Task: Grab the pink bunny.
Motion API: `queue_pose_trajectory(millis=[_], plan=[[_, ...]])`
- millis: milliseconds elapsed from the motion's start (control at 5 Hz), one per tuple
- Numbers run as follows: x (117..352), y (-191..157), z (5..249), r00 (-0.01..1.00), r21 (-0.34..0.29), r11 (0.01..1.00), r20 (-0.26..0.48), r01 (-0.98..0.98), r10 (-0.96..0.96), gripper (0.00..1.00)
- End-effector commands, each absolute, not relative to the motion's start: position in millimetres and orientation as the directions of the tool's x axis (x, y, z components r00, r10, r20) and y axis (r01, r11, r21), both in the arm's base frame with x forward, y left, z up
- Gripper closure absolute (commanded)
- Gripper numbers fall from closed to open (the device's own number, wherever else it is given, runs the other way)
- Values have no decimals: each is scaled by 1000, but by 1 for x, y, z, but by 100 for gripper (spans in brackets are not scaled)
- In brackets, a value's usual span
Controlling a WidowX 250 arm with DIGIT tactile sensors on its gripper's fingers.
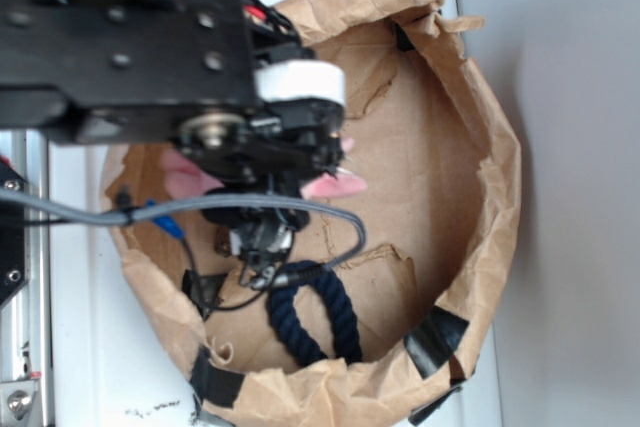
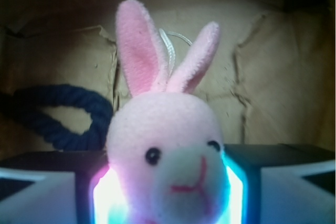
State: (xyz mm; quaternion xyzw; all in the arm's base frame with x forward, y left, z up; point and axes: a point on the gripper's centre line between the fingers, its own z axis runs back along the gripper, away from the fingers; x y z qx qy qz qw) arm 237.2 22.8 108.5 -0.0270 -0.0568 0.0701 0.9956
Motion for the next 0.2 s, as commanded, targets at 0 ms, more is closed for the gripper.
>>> queue_pose_trajectory(millis=[0], plan=[[244, 14, 148, 979, 37, 996, 190, -81, 72, 100]])
